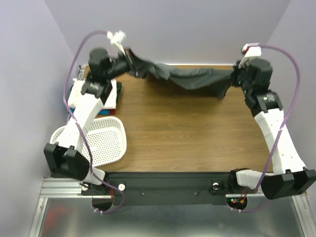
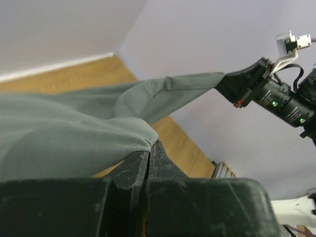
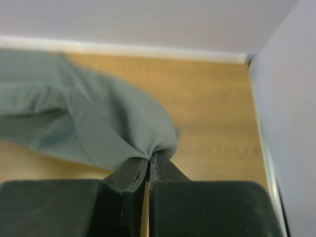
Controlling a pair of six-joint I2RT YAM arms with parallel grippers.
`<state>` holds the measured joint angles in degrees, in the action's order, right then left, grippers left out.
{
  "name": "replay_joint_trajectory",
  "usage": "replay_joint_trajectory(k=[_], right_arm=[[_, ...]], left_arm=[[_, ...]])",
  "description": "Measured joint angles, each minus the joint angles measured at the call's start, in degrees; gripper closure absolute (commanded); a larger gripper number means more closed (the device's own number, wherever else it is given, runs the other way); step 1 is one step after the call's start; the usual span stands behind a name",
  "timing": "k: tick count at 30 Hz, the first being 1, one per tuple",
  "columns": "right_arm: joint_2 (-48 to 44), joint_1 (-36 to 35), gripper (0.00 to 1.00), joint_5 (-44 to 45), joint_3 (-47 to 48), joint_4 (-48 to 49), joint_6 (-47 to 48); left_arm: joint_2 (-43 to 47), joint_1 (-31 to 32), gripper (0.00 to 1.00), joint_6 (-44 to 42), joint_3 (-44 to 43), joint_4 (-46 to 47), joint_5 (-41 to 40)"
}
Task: Fold and stack the t-shirts
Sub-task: Flatten the tshirt out
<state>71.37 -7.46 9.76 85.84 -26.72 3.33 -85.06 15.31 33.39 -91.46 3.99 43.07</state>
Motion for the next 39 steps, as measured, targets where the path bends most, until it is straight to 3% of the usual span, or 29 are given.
replay_joint_trajectory(k=[6, 10, 13, 23, 24, 26, 27, 30, 35, 39], right_arm=[[-0.66, 0.00, 1.00, 0.26, -21.31, 0.50, -3.56], [-0.39, 0.00, 0.99, -1.53, -29.66, -1.44, -8.31], [-1.31, -0.02, 0.99, -2.19, -30.99, -2.75, -11.10], [-3.37, -0.02, 0.91, -1.60, -30.82, -8.92, -16.72], [-4.07, -0.02, 0.89, -1.64, -30.82, -10.12, -17.31], [-5.79, -0.02, 0.80, -1.77, -30.82, -12.46, -18.21], [-6.56, -0.02, 0.73, -1.77, -30.80, -13.22, -18.60], [-9.40, -0.02, 0.43, -2.08, -28.55, -17.05, -19.91], [-12.37, -0.02, 0.23, -1.84, -21.35, -21.66, -20.35], [-14.19, -0.02, 0.20, -0.09, -19.17, -22.32, -20.48]], left_arm=[[5.95, 3.30, 1.00, 1.09, 33.73, 6.34, -4.92], [5.46, 5.07, 1.00, 2.64, 48.26, 5.22, -7.85], [7.58, 5.22, 1.00, 3.37, 53.53, 4.94, -8.92], [15.69, 6.71, 1.00, 3.78, 56.89, 4.33, -9.05], [15.69, 6.91, 0.97, 3.78, 57.24, 3.65, -8.98], [15.89, 7.32, 0.79, 3.78, 58.14, 2.08, -8.79], [16.26, 7.48, 0.63, 3.85, 58.62, 1.01, -8.59], [18.16, 8.07, 0.31, 4.26, 59.36, -2.25, -7.28], [24.98, 8.63, 0.14, 2.80, 56.52, -11.50, -5.57], [25.11, 8.68, 0.11, 1.07, 47.74, -14.64, -6.01]])
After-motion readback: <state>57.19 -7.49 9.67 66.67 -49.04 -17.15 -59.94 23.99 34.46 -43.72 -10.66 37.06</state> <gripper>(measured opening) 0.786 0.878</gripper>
